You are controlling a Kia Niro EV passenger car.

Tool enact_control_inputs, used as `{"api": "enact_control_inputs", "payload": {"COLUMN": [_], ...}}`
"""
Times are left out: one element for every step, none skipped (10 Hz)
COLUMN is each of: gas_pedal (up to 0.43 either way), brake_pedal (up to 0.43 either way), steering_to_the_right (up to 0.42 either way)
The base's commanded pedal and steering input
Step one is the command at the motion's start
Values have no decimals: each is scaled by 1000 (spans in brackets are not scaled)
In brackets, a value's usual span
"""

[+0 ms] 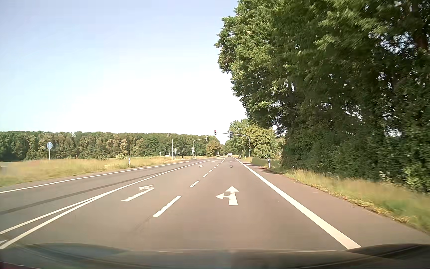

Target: Follow the waypoints while adhering to traffic rules and regulations

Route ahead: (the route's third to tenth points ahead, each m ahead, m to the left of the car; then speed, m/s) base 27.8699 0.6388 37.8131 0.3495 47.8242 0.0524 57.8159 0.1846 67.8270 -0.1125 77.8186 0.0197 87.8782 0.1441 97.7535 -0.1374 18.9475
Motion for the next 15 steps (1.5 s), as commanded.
{"api": "enact_control_inputs", "payload": {"gas_pedal": [150,150,150,150,150,150,150,150,150,150,150,150,150,150,150], "brake_pedal": [30,30,30,30,30,30,30,30,30,30,30,30,30,30,30], "steering_to_the_right": [0,1,1,1,1,1,0,1,0,1,0,1,0,0,0]}}
